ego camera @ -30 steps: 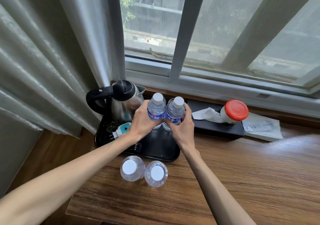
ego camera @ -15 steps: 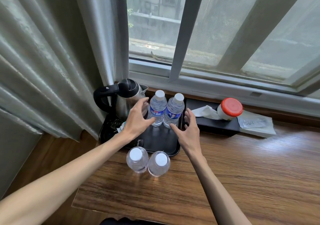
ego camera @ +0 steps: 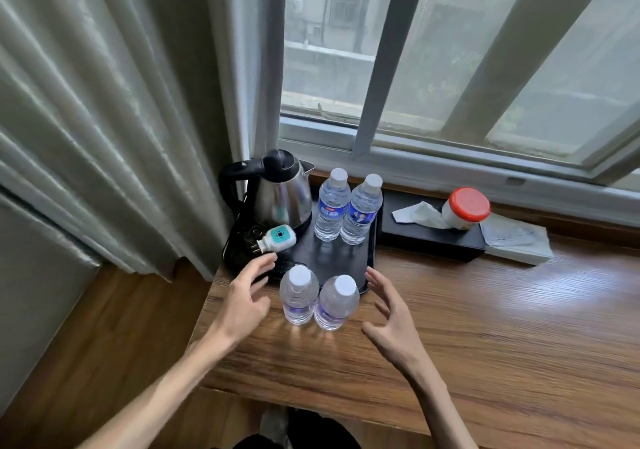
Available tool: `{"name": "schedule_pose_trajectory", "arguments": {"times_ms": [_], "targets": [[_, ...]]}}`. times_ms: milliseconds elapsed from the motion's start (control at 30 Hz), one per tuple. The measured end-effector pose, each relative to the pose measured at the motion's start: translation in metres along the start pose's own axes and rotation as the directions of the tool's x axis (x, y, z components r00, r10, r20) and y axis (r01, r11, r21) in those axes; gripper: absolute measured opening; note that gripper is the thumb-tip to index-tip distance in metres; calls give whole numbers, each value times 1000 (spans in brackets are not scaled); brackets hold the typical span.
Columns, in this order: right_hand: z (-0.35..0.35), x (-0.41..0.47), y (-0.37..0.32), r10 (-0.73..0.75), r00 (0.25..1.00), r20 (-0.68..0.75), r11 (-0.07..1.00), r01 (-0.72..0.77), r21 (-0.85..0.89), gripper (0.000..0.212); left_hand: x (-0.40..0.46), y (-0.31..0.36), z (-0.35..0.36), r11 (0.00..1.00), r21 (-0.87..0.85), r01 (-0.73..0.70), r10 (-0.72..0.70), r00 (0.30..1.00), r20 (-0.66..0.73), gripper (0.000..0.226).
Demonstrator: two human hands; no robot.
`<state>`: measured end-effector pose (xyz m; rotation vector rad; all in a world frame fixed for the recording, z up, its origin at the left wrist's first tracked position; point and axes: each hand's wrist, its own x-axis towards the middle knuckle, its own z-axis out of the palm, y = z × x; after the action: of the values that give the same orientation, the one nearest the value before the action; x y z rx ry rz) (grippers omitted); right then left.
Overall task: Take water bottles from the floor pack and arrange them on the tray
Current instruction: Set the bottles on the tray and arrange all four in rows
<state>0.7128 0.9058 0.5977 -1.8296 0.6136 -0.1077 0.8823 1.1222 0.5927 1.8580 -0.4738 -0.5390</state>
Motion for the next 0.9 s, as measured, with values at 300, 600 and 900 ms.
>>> {"name": "schedule_pose_trajectory", "arguments": {"times_ms": [300,600,900], "targets": [[40,-6,-5,4,1000,-17,1000,-4,-19,102,-2,-9,16,997,57,-61,48,978,204,95],[50,-2,-14,-34,982,-184,999,27,-38,59,-4,4,28,983,127,-132,132,991,8,66],[18,-12,-14,-4,945,-328,1000,4,-2,43,-5,26,6,975,168,-144,159,985,-75,63]]}}
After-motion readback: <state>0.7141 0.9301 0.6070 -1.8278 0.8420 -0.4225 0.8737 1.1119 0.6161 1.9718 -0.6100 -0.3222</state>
